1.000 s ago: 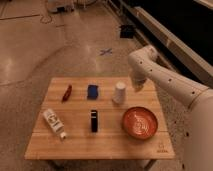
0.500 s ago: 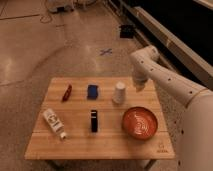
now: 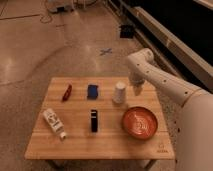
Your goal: Place the ceramic cup over the eraser
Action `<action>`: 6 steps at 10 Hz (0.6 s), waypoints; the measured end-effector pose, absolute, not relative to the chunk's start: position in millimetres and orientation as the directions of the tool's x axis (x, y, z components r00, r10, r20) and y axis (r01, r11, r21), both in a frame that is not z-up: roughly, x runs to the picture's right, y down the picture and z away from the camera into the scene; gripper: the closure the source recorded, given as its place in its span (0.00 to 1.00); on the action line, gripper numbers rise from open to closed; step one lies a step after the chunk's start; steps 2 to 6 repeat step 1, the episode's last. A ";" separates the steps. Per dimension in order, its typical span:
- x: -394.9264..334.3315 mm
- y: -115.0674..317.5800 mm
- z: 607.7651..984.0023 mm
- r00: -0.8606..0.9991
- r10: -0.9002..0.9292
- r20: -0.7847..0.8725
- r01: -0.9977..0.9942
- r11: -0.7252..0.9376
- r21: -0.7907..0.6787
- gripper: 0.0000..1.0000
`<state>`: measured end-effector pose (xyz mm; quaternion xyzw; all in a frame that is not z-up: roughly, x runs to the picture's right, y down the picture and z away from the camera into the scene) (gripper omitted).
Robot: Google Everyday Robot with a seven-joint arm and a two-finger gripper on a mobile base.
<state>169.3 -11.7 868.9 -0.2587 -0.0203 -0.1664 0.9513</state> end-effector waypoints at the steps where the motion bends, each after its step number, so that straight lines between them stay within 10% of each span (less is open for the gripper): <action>1: 168.9 -15.0 868.6 0.943 -0.308 0.126 0.329 0.813 -0.480 0.20; 6: 168.9 -15.0 868.6 0.943 -0.308 0.126 0.329 0.813 -0.480 0.20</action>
